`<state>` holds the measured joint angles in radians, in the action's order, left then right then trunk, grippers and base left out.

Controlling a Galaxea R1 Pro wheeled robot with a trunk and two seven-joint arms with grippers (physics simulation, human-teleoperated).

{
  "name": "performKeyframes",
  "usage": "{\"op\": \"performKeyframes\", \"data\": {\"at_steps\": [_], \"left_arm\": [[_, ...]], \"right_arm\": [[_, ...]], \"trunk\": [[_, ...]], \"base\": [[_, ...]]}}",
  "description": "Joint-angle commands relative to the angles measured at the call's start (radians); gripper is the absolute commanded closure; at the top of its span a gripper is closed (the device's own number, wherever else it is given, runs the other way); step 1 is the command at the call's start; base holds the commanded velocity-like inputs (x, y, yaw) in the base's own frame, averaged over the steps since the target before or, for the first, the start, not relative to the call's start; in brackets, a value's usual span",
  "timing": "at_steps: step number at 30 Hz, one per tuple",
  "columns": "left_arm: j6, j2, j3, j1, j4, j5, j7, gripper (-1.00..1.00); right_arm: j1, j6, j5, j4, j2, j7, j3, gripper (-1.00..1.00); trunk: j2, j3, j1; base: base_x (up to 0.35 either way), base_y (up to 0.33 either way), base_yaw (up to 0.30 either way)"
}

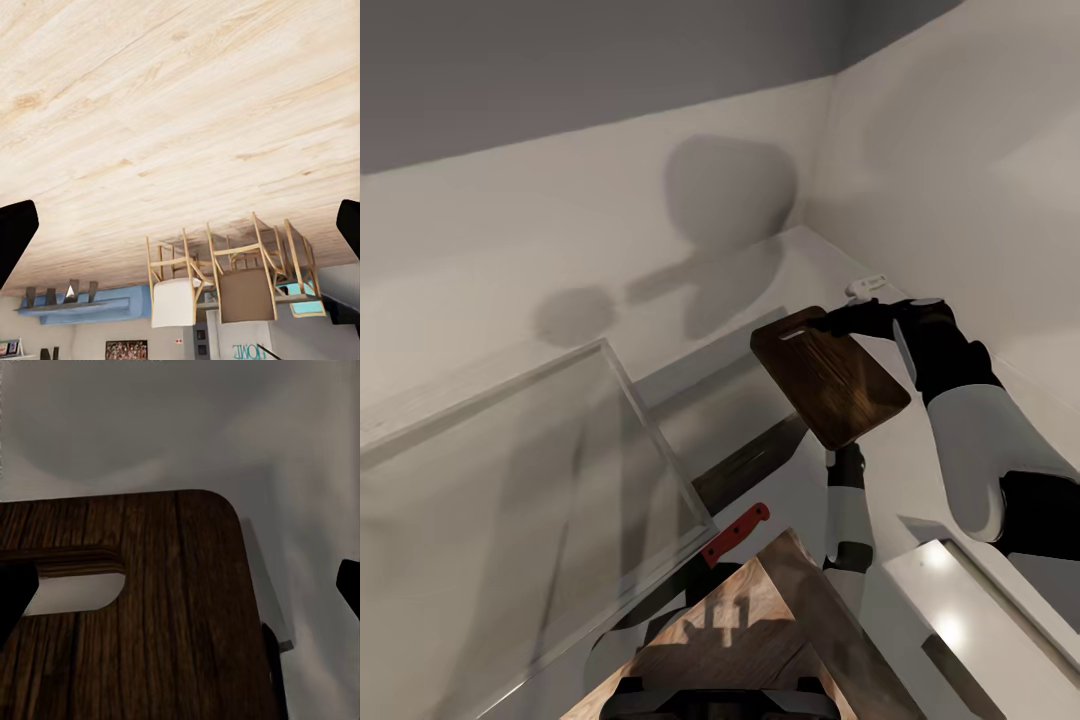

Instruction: In the kitchen, take the Vidalia onion out of the sink, dice it on the chopping board with the paring knife, put the diced onion into the bowl on the countertop, then place both the paring knife and the chopping board into the sink.

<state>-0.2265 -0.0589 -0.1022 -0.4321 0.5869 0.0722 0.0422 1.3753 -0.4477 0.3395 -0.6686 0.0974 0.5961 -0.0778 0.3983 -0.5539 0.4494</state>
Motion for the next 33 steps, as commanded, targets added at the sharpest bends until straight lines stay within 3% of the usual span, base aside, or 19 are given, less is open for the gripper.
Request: {"op": "performKeyframes", "data": {"at_steps": [1,8,11,18,23,28,33], "left_arm": [[-0.007,0.001,-0.004,-0.001,0.004,0.008,0.004,-1.0],[-0.007,0.001,-0.003,-0.001,0.004,0.008,0.004,-1.0],[-0.007,0.001,-0.003,0.0,0.004,0.008,0.004,-1.0],[-0.007,0.001,-0.004,-0.001,0.004,0.008,0.004,-1.0],[-0.007,0.001,-0.004,-0.001,0.004,0.008,0.004,-1.0],[-0.007,0.001,-0.004,-0.001,0.003,0.008,0.004,-1.0],[-0.007,0.001,-0.004,-0.001,-0.004,0.008,0.004,-1.0]], "right_arm": [[0.001,-0.003,0.011,-0.001,-0.002,0.008,-0.004,-1.0],[0.001,-0.002,0.012,-0.001,-0.004,-0.014,-0.004,-1.0],[0.001,-0.003,0.012,0.004,-0.01,-0.06,-0.003,-1.0],[0.001,-0.009,0.012,0.009,-0.063,-0.252,-0.003,-1.0],[0.001,-0.013,0.011,0.011,-0.092,-0.284,-0.003,-1.0],[0.001,-0.015,0.012,0.013,-0.147,-0.293,-0.002,-1.0],[0.001,-0.016,0.012,0.015,-0.16,-0.291,-0.001,-1.0]], "trunk": [[0.002,-0.001,0.001],[0.002,-0.001,0.001],[0.002,-0.001,0.001],[0.002,-0.001,0.001],[0.002,-0.001,0.001],[0.002,-0.001,0.001],[0.002,-0.001,0.001]], "base": [[0.0,0.0,0.0],[0.0,0.0,0.0],[0.0,0.0,0.0],[0.0,0.0,0.0],[0.0,0.0,0.0],[0.0,0.0,0.0],[0.0,0.0,0.0]]}}
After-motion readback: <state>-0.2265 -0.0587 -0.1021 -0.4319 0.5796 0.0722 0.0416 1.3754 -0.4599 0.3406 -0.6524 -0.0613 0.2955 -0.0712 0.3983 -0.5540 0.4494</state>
